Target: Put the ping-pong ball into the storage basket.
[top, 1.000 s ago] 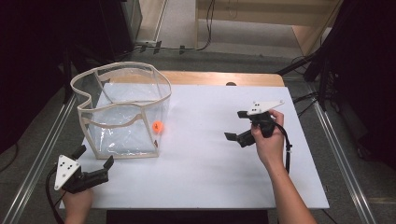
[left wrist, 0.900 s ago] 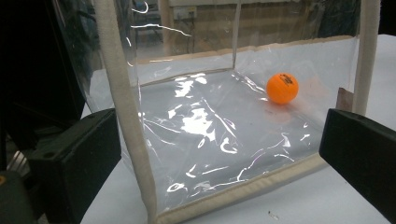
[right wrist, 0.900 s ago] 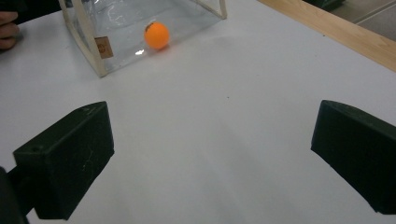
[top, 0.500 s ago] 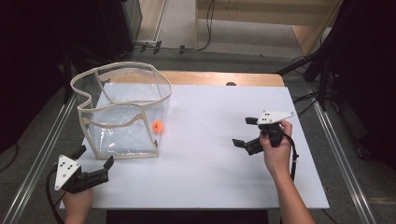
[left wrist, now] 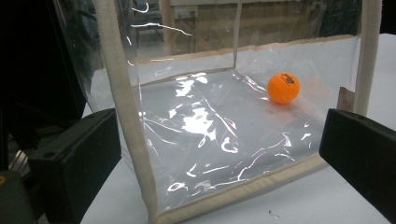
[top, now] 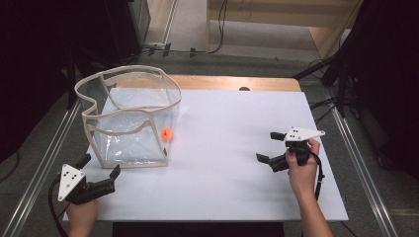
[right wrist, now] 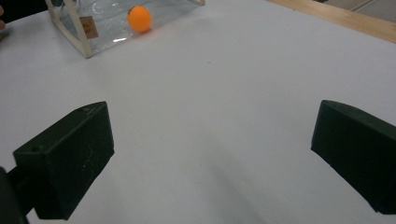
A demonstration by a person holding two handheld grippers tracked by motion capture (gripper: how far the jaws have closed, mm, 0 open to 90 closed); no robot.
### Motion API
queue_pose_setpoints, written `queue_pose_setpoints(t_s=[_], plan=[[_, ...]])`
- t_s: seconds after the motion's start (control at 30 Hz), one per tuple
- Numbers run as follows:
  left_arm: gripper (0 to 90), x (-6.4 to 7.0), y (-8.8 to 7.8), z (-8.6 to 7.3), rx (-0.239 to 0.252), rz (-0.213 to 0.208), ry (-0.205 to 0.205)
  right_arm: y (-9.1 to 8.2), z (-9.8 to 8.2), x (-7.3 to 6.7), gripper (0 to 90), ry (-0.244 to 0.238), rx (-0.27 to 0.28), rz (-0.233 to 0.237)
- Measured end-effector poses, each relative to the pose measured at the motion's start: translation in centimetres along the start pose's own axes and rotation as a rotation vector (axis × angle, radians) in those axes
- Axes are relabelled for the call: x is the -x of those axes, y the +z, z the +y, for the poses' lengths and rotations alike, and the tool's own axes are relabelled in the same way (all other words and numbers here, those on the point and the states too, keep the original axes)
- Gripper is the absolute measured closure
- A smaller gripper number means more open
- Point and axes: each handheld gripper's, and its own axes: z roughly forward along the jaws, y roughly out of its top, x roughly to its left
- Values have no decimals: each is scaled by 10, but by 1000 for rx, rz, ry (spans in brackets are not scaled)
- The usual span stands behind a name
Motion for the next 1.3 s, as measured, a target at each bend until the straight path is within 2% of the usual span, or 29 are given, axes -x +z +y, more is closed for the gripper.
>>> queue_pose_setpoints(t_s=[0.17, 0.47, 0.83, 0.97, 1.13, 1.3], plan=[[0, 0, 0, 0, 0, 1, -1, -6, -14, 1, 0, 21, 10, -15], [0, 0, 0, 0, 2, -1, -1, -15, -36, 4, 0, 55, 49, -15], [0, 0, 0, 0, 2, -3, 0, -30, -58, 6, 0, 74, 75, -40], [0, 0, 0, 0, 2, -4, -1, -39, -69, 7, 0, 96, 125, -24], [0, 0, 0, 0, 1, -4, 1, -51, -80, 8, 0, 98, 143, -45], [0, -1, -1, 0, 3, -8, 0, -60, -91, 10, 0, 122, 167, -62]])
